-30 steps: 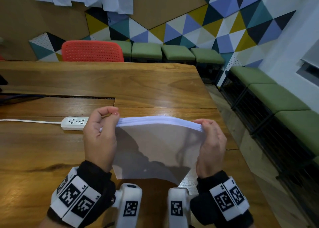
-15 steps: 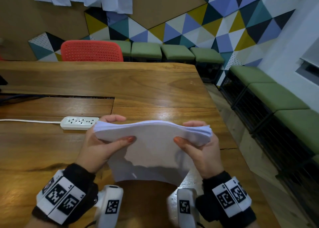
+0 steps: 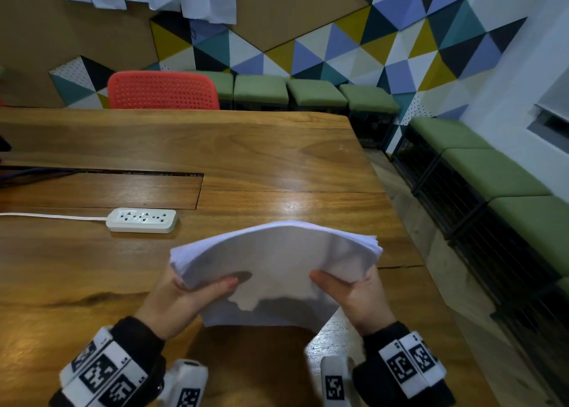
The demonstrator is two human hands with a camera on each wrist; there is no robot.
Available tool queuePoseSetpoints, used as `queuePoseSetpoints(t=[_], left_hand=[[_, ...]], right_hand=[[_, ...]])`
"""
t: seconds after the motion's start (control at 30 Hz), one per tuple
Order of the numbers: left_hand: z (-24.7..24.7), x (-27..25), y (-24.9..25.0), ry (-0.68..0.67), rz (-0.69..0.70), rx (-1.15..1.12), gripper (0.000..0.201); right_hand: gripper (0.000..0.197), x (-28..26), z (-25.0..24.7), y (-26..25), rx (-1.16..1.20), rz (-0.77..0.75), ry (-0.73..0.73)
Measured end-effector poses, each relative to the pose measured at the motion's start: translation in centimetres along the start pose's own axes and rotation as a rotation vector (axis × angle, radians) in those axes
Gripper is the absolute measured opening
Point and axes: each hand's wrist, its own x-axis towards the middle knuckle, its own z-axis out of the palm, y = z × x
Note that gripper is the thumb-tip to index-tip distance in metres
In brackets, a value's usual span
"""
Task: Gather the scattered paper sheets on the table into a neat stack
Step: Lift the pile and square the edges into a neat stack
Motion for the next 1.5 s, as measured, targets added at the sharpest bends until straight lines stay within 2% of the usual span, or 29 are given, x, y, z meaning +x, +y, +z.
queuePoseSetpoints(t=[0.03, 0.13, 0.23, 0.3, 0.37, 0.4, 0.47, 0.57, 0.63, 0.73, 0.77, 0.83, 0.93, 0.97, 1.03, 1.1, 1.13, 1.17, 1.23, 1.27, 1.3, 1.37, 1.43, 1.5], left_hand=[[0.4, -0.2, -0.4, 0.014, -0.024, 0.007, 0.078], [0.8, 0.1, -1.1, 0.142, -0.051, 0.023, 0.039], [0.5, 0.5, -1.3, 0.155, -0.038, 0.016, 0.053], [0.1, 0.4, -2.2, 0.119, -0.041, 0.018, 0.048], [0.2, 0.3, -3.7, 0.076, -0.089, 0.075, 0.054], [0.1, 0.3, -4.7, 0.083, -0.108, 0.119, 0.048], [-0.1, 0.4, -6.0, 0.126, -0.103, 0.219, 0.019], [-0.3, 0.7, -6.7, 0.136, 0.004, 0.447, 0.019], [-0.3, 0.9, -6.0, 0.172, 0.025, 0.478, 0.017], [-0.6, 1.0, -5.4, 0.248, -0.077, 0.227, 0.011], [-0.8, 1.2, -5.5, 0.293, -0.126, 0.165, 0.011], [-1.1, 1.3, -5.8, 0.372, -0.198, 0.103, 0.029], [-0.4, 1.5, -6.1, 0.428, -0.265, -0.030, 0.052], [-0.2, 1.5, -6.6, 0.406, -0.279, -0.092, 0.056], [0.5, 1.3, -7.2, 0.297, -0.279, -0.175, 0.057], [0.8, 1.2, -7.5, 0.189, -0.239, -0.247, 0.052], [0.7, 1.2, -7.2, 0.171, -0.227, -0.319, 0.060], [0.1, 1.3, -7.1, 0.175, -0.212, -0.395, 0.057], [-2.1, 1.4, -6.2, 0.206, -0.177, -0.512, 0.044], [-3.5, 1.4, -5.7, 0.193, -0.171, -0.545, 0.053], [-5.0, 1.3, -5.3, 0.172, -0.169, -0.538, 0.068], [-6.7, 1.1, -4.5, 0.089, -0.174, -0.388, 0.086], [-6.7, 1.1, -3.6, -0.046, -0.223, -0.125, 0.088], [-5.6, 1.3, -3.3, -0.073, -0.214, 0.092, 0.073]], right_hand=[[0.057, -0.2, 0.2, 0.5, -0.027, 0.013, 0.012], [0.056, -0.4, 0.5, 0.7, -0.024, 0.021, 0.040], [0.045, -0.4, 0.5, 0.5, 0.045, 0.020, 0.048], [0.039, -0.4, 0.7, 1.2, 0.032, 0.053, 0.083], [0.033, -0.6, 0.9, 2.8, -0.036, 0.112, 0.139], [0.030, -0.7, 1.0, 3.4, -0.076, 0.147, 0.164], [0.025, -0.9, 1.1, 4.3, -0.131, 0.181, 0.191], [0.023, -0.7, 1.1, 4.1, -0.178, 0.188, 0.207], [0.034, -0.6, 0.7, 4.0, -0.221, 0.184, 0.199], [0.075, -1.0, -0.7, 4.2, -0.456, 0.308, 0.250], [0.085, -1.2, -1.1, 4.3, -0.429, 0.372, 0.280], [0.093, -1.7, -1.4, 4.5, -0.121, 0.491, 0.284], [0.097, -1.9, -0.9, 5.0, 0.441, 0.571, 0.115], [0.098, -1.8, -0.7, 5.2, 0.545, 0.562, 0.059], [0.084, -1.5, -0.3, 5.2, 0.657, 0.508, 0.023], [0.060, -0.9, -0.4, 4.8, 0.626, 0.434, 0.071], [0.056, -0.6, -0.8, 4.6, 0.577, 0.400, 0.114], [0.061, -0.4, -1.6, 4.6, 0.528, 0.364, 0.158], [0.087, -0.2, -3.4, 4.4, 0.437, 0.322, 0.210], [0.088, -0.2, -4.4, 4.2, 0.404, 0.312, 0.211], [0.075, -0.2, -5.5, 4.1, 0.375, 0.292, 0.195], [0.034, -0.3, -6.6, 2.9, 0.297, 0.268, 0.139], [0.032, -0.3, -6.8, 2.3, 0.194, 0.264, 0.083], [0.028, -0.2, -6.1, 2.4, 0.108, 0.282, 0.034]])
